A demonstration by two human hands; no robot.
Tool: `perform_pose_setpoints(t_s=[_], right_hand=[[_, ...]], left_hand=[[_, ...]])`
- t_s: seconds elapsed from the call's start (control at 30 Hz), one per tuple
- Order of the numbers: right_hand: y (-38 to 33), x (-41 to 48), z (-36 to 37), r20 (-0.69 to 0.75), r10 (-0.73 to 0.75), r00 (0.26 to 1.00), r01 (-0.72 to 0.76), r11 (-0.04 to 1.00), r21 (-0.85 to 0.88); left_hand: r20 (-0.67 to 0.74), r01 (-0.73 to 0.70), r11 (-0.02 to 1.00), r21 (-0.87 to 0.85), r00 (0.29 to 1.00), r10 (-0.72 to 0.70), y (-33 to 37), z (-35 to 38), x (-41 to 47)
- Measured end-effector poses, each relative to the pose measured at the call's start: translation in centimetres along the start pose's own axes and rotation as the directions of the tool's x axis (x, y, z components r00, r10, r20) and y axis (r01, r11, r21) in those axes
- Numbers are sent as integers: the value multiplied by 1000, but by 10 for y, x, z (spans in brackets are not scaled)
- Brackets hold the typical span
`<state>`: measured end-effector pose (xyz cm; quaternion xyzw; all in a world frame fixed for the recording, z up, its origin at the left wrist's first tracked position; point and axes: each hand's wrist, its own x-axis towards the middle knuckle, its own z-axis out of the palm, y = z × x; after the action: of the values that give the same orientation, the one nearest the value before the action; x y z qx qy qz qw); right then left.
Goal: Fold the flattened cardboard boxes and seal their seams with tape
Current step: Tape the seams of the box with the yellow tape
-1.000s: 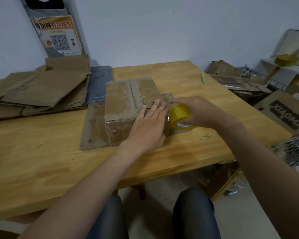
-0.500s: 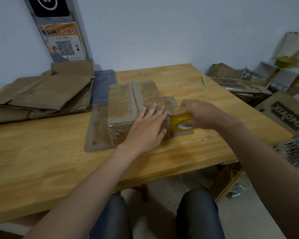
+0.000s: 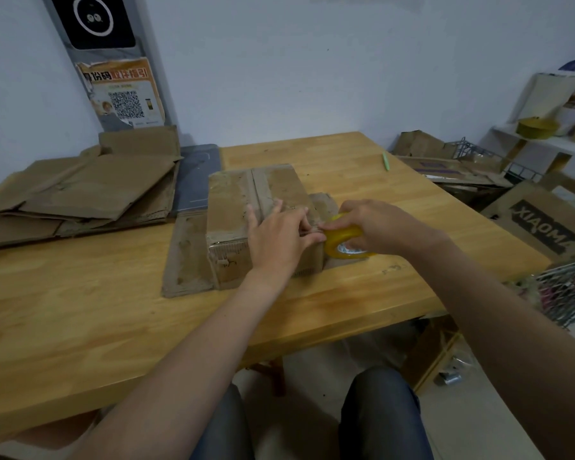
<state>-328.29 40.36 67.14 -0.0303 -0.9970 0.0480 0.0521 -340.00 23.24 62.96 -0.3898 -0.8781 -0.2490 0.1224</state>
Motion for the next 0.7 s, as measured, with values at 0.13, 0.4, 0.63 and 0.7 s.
perform_pose_setpoints(t_s=[0.13, 0.4, 0.63, 0.7], right_hand=[[-3, 0, 0, 9, 7, 1000, -7, 1000, -9], [-7, 6, -10, 156, 112, 981, -102, 992, -68], [-14, 1, -8, 133, 131, 982, -114, 985, -129], [-18, 2, -8, 140, 120, 983, -99, 984, -146]], left_hand=[[50, -12, 992, -126, 999, 19, -4, -3, 1], [164, -105, 960, -258, 975, 150, -42, -33, 1], [83, -29, 990, -140, 996, 41, -92, -62, -19], [79, -21, 983, -181, 996, 35, -110, -69, -24]])
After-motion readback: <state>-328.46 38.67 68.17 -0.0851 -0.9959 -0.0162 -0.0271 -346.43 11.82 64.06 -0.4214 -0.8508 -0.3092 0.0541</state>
